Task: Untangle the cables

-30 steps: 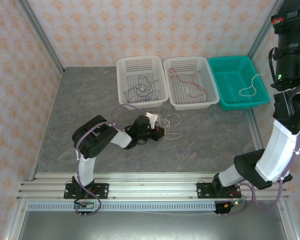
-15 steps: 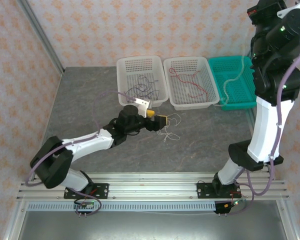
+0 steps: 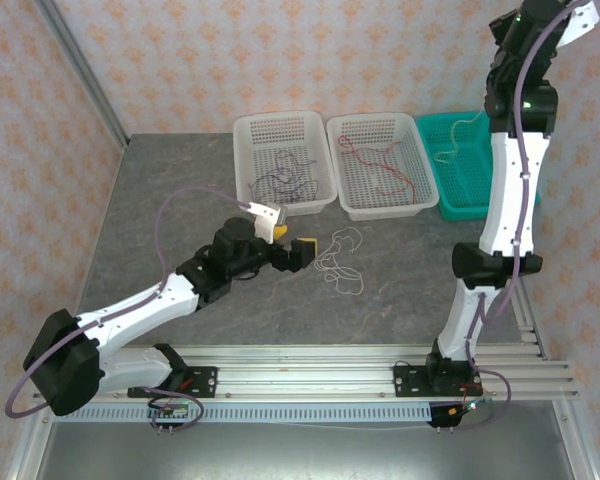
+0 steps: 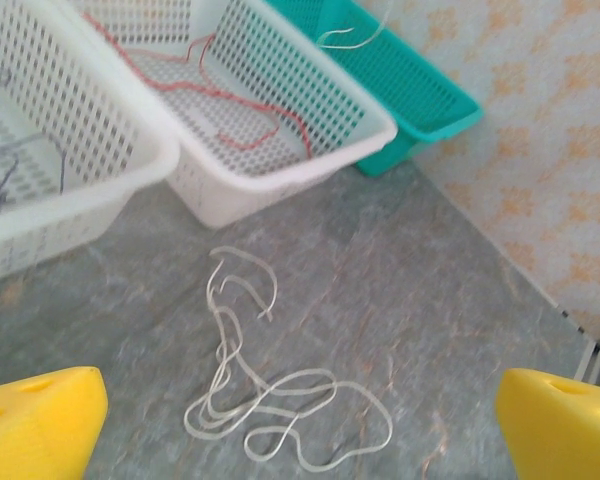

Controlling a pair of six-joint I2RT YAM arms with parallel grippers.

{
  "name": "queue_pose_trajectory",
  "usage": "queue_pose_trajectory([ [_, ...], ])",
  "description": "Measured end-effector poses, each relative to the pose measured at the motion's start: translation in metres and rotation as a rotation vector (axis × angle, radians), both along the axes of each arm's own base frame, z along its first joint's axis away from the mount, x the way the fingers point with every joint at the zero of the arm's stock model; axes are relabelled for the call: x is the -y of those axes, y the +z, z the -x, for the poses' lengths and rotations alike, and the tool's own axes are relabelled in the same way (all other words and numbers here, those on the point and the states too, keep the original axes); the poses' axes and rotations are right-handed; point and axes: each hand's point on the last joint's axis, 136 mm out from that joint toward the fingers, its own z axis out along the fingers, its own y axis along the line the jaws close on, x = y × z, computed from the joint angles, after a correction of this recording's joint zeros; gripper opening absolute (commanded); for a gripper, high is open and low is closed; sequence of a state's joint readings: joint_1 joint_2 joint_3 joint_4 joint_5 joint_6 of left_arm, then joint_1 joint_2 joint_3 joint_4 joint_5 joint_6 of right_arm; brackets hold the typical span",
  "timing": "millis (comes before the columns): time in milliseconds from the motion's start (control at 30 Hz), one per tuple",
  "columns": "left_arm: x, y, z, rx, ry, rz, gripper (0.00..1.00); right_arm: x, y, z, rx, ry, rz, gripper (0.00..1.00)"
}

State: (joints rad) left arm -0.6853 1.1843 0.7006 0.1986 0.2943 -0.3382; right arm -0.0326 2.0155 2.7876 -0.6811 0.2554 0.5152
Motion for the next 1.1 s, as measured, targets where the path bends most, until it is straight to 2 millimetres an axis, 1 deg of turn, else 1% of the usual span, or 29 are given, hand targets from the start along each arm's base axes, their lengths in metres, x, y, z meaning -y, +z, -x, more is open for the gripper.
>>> queue_pose_trajectory([
  [67,-0.004,-0.015,0.003,-0.026,0.005,-0.023,1.0,0.01,-0.018,-0.011,-0.034,-0.007,-0.028,0.0],
  [133,-0.008,-0.027,0.005,-0.046,0.015,-0.04,1.0,0.019,-0.034,-0.017,-0.07,-0.012,-0.06,0.0],
  [167,-0.009,-0.03,0.006,-0.052,0.017,-0.046,1.0,0.023,-0.041,-0.019,-0.089,-0.013,-0.073,0.0],
  [233,-0.01,-0.034,0.007,-0.057,0.021,-0.051,1.0,0.022,-0.051,-0.021,-0.123,0.006,-0.079,0.0],
  [300,-0.01,-0.033,0.007,-0.058,0.022,-0.049,1.0,0.015,-0.054,-0.023,-0.139,0.03,-0.082,0.0],
  [433,-0.01,-0.033,0.006,-0.058,0.023,-0.049,1.0,0.001,-0.055,-0.023,-0.141,0.068,-0.097,0.0],
  [533,-0.01,-0.032,0.006,-0.056,0.024,-0.047,1.0,-0.006,-0.058,-0.025,-0.163,0.114,-0.083,0.0],
  [633,-0.011,-0.031,0.006,-0.053,0.029,-0.048,1.0,-0.011,-0.065,-0.026,-0.206,0.152,-0.064,0.0],
  [767,-0.013,-0.026,0.005,-0.039,0.04,-0.042,1.0,-0.02,-0.08,-0.019,-0.289,0.194,-0.052,0.0],
  [867,-0.014,-0.023,0.006,-0.032,0.041,-0.036,1.0,-0.029,-0.087,-0.01,-0.346,0.221,-0.032,0.03],
  [933,-0.014,-0.022,0.006,-0.029,0.041,-0.034,1.0,-0.041,-0.09,-0.003,-0.384,0.246,-0.01,0.06],
  [1033,-0.015,-0.02,0.007,-0.022,0.041,-0.028,1.0,-0.062,-0.095,0.005,-0.431,0.289,0.022,0.07],
  [1067,-0.016,-0.02,0.008,-0.02,0.041,-0.026,1.0,-0.067,-0.097,0.007,-0.446,0.297,0.034,0.05],
  [1100,-0.016,-0.02,0.008,-0.021,0.042,-0.024,1.0,-0.073,-0.1,0.008,-0.467,0.305,0.055,0.02],
])
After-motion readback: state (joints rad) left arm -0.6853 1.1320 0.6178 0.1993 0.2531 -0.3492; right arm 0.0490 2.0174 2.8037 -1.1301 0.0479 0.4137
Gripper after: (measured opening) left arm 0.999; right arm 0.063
